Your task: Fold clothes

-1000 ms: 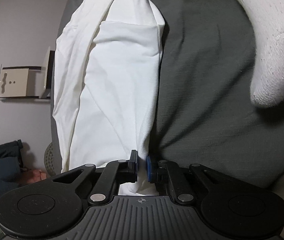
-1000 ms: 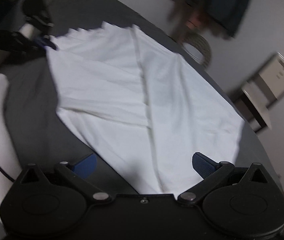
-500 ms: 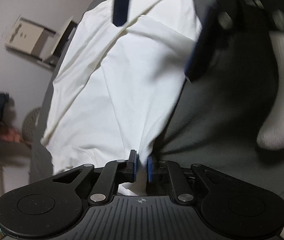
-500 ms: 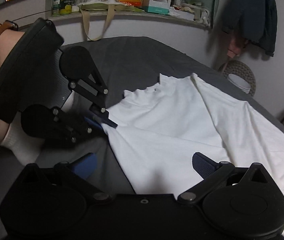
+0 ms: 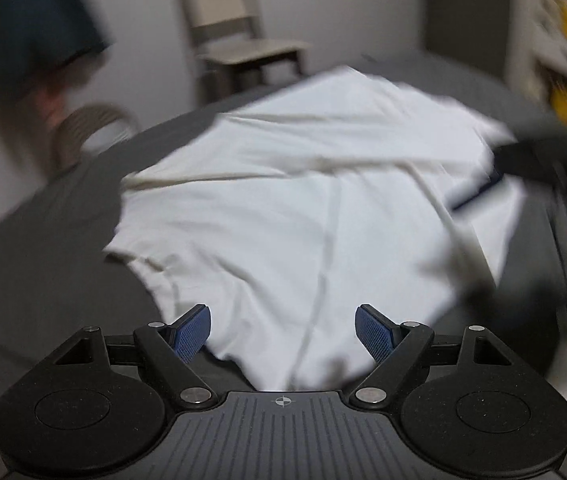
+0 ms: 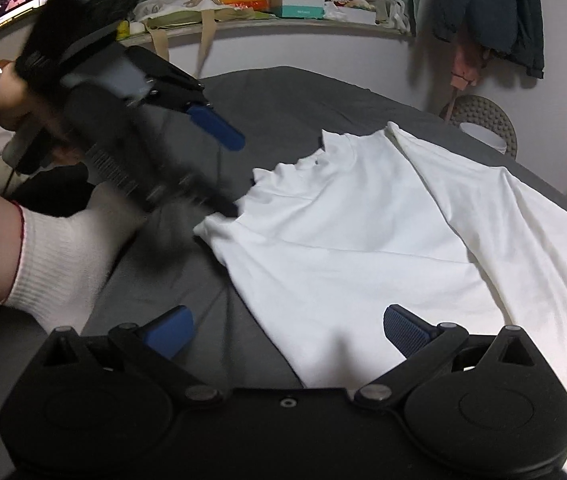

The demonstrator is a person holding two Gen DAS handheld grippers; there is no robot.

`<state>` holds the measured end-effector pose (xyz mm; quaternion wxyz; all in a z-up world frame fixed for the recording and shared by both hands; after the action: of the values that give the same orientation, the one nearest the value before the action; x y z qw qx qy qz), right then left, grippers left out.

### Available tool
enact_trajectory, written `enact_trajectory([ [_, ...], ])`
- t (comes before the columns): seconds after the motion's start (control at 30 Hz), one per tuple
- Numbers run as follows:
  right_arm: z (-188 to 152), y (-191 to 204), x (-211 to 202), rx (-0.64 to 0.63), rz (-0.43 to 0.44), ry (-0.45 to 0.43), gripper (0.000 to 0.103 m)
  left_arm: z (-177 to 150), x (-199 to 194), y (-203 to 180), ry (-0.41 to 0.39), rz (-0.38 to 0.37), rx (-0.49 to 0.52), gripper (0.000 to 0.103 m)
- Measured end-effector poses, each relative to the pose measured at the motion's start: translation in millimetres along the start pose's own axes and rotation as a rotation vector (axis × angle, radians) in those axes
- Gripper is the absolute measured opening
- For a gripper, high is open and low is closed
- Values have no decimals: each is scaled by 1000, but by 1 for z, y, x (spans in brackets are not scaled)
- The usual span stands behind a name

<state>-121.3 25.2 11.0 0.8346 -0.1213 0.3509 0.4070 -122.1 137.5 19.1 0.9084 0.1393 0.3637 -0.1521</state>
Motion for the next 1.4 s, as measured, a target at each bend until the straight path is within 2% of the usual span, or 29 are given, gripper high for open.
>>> enact_trajectory([
  [0.13, 6, 11, 8, -14, -9, -13, 100, 0, 14, 37, -7, 64, -307, 80],
  [0.27, 17, 31, 20, -63, -8, -15, 91, -11, 28, 71, -8, 34, -605, 80],
  [0.37, 22, 44, 34, -108, -2, -1, 84, -21, 33, 88, 5, 13, -777, 80],
  [0.43, 24, 51, 43, -123, 3, 18, 79, -23, 33, 95, 21, 3, -839, 80],
  [0.53, 26, 56, 55, -140, -7, 45, 78, -17, 28, 100, 56, 7, -855, 80],
  [0.7, 26, 63, 69, -145, -32, 73, 79, -1, -2, 112, 183, 57, -829, 81],
  [0.73, 25, 65, 70, -150, -39, 72, 80, 1, -8, 114, 210, 77, -828, 82],
  [0.77, 24, 67, 70, -159, -50, 66, 84, 2, -11, 118, 239, 106, -821, 88],
  [0.83, 22, 72, 71, -174, -79, 50, 96, 5, -9, 124, 282, 174, -788, 90],
  [0.87, 22, 74, 70, -177, -86, 36, 103, 7, -5, 129, 279, 200, -779, 90],
  [0.97, 21, 83, 67, -182, -98, -12, 103, 12, 13, 146, 245, 257, -782, 90],
  [1.07, 18, 92, 67, -217, -137, -27, 103, 14, 35, 163, 191, 256, -866, 90],
  [1.2, 7, 110, 69, -361, -310, -46, 103, 17, 59, 170, 153, 242, -913, 90],
  [1.27, 4, 113, 72, -407, -334, -30, 103, 19, 71, 168, 168, 242, -877, 90],
  [1.4, 4, 110, 81, -442, -440, 14, 103, 25, 83, 158, 178, 262, -784, 90],
])
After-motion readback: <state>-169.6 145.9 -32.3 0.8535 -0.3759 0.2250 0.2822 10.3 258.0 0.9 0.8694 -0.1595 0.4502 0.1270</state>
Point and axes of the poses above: each gripper's, at about its wrist camera, not at the fingertips, and x roughly the way its jaws point, y to its left, z to its top, the point moved 3 cm from there along x, roughly the way its jaws point, and after that the axes turned 7 degrees about z, right-handed, at the moved point
